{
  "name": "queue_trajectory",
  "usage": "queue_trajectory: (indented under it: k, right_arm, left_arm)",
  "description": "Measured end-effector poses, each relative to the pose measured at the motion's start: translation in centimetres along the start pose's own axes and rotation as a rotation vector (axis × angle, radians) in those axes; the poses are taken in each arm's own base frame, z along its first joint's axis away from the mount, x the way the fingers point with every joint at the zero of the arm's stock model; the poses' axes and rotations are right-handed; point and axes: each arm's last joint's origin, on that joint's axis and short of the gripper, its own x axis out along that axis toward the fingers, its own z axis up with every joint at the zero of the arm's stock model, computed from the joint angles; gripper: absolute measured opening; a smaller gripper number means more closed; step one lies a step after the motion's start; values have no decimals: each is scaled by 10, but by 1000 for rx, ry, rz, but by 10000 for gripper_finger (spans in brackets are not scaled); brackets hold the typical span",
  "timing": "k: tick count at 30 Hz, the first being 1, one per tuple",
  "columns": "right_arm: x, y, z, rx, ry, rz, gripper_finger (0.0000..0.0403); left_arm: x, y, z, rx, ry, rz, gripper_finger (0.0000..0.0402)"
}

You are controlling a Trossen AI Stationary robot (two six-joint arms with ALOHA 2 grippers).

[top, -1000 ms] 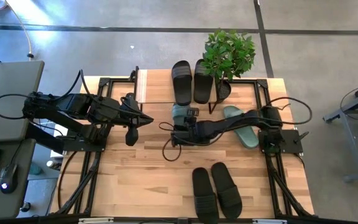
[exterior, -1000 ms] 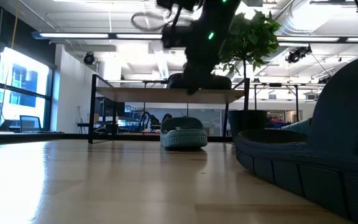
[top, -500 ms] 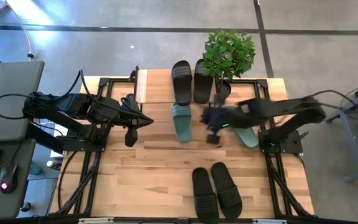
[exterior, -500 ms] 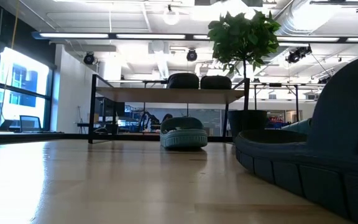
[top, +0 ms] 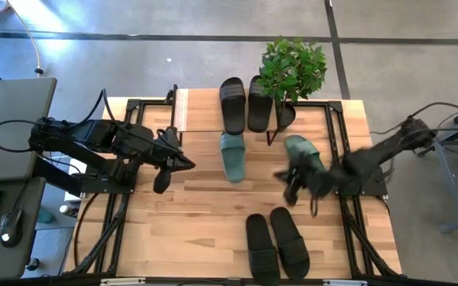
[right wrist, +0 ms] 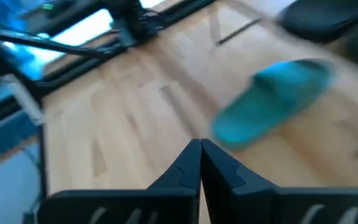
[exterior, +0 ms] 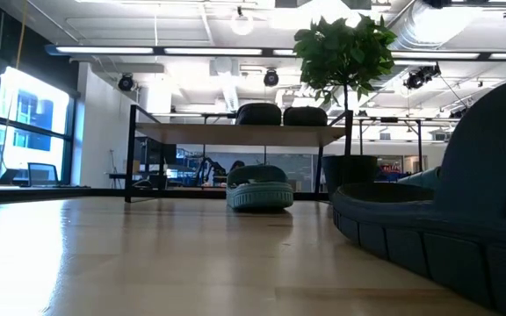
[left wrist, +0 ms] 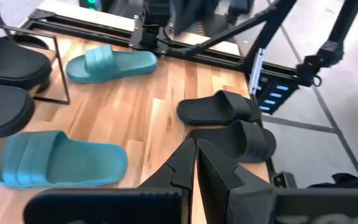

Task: Pick and place slides into the shelf
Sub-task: Put the green slipper under the shelf

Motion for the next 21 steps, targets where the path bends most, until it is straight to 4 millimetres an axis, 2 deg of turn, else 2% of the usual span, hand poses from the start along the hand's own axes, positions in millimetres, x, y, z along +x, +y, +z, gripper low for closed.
queue_trajectory:
  k: [4,9,16,21]
  right_arm:
    - [50,12,-45,81,-129,14,0]
    - [117,9,-78,89,-78,-72,0]
    - [194,17,-85,-36,58,-124,0]
    - [223,17,-90,-77,118,-239,0]
  left_arm:
    - [0,-1,0,27,8,-22,7]
    - [0,0,-1,61,20,-22,8]
    - [0,1,-4,64,45,-13,8]
    - [0,1,-4,64,50,-10,7]
